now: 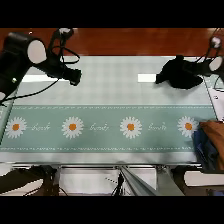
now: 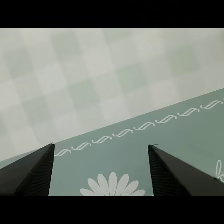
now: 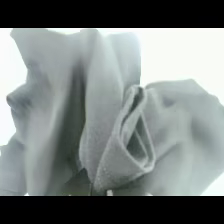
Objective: Fold the shirts.
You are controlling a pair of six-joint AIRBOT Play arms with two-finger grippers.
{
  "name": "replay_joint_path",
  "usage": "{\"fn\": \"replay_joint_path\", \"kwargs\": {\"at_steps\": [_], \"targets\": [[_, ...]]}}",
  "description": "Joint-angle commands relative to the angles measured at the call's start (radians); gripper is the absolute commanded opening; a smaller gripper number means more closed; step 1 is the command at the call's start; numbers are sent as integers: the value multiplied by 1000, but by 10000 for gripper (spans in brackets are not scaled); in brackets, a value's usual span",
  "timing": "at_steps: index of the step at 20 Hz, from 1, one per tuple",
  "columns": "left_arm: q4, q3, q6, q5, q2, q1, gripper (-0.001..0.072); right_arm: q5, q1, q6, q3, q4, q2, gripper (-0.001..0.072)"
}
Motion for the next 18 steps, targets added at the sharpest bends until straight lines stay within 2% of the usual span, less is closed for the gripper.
{"fn": "replay_joint_path", "kwargs": {"at_steps": [1, 4, 8, 10, 12, 14, 18], "targets": [[0, 153, 6, -74, 16, 0, 711, -12, 33, -138, 1, 92, 272, 30], [0, 354, 6, -108, 59, -1, 711, -21, 105, -205, 1, 173, 506, 29], [0, 575, 6, -106, 162, -3, 711, -20, 222, -206, 1, 233, 746, 29], [0, 586, 6, -107, 239, -3, 712, -15, 263, -204, 1, 233, 814, 29], [0, 557, 5, -113, 315, -3, 712, 3, 279, -166, 1, 256, 854, 29], [0, 526, 4, -150, 371, -3, 711, 56, 279, -157, 1, 367, 864, 29], [0, 504, 2, -285, 394, -3, 711, 301, 282, -230, 1, 598, 803, 29]]}}
